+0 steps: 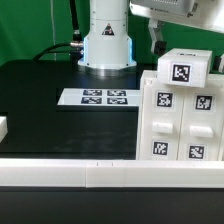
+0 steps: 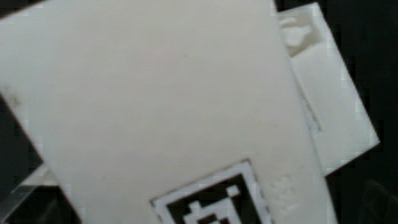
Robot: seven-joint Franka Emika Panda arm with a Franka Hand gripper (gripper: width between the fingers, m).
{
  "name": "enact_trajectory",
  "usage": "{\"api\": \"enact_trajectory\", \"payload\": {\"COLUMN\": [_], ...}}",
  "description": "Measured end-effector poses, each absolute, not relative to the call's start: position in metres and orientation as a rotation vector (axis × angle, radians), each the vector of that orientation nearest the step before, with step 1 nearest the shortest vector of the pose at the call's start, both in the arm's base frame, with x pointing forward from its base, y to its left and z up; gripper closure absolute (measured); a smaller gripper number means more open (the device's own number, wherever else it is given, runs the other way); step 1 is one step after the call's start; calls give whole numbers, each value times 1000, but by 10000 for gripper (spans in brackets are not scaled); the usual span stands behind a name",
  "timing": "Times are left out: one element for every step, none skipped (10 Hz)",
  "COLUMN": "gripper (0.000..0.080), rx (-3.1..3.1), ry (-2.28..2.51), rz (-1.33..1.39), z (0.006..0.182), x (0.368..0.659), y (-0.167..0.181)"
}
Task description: Assemble cabinet
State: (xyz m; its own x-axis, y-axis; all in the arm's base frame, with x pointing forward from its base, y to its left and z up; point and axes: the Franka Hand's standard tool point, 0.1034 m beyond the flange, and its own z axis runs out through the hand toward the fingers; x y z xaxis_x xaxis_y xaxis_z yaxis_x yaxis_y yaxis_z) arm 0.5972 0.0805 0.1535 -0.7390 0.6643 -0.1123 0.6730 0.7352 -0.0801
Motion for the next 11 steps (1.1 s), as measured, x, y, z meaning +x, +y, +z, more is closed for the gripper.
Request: {"api": "enact_trajectory", "payload": {"gripper": [2, 2, 16, 188, 241, 241, 241, 241, 241, 239, 239], "rx": [1115, 1128, 1146, 1204, 1205, 1229, 1431, 1543, 1595, 1725, 1862], "ry": [2850, 2844, 2836, 2809, 2809, 2798, 2695, 2629, 2596, 2503, 2393], "rz": [-178, -177, -176, -173, -174, -173, -166, -163, -160, -149, -135], "z": [154, 154, 154, 155, 155, 155, 155, 154, 154, 154, 153], "x": [598, 598, 598, 600, 599, 599, 599, 598, 598, 598, 598], "y": [76, 75, 73, 67, 67, 67, 66, 66, 65, 60, 53]}}
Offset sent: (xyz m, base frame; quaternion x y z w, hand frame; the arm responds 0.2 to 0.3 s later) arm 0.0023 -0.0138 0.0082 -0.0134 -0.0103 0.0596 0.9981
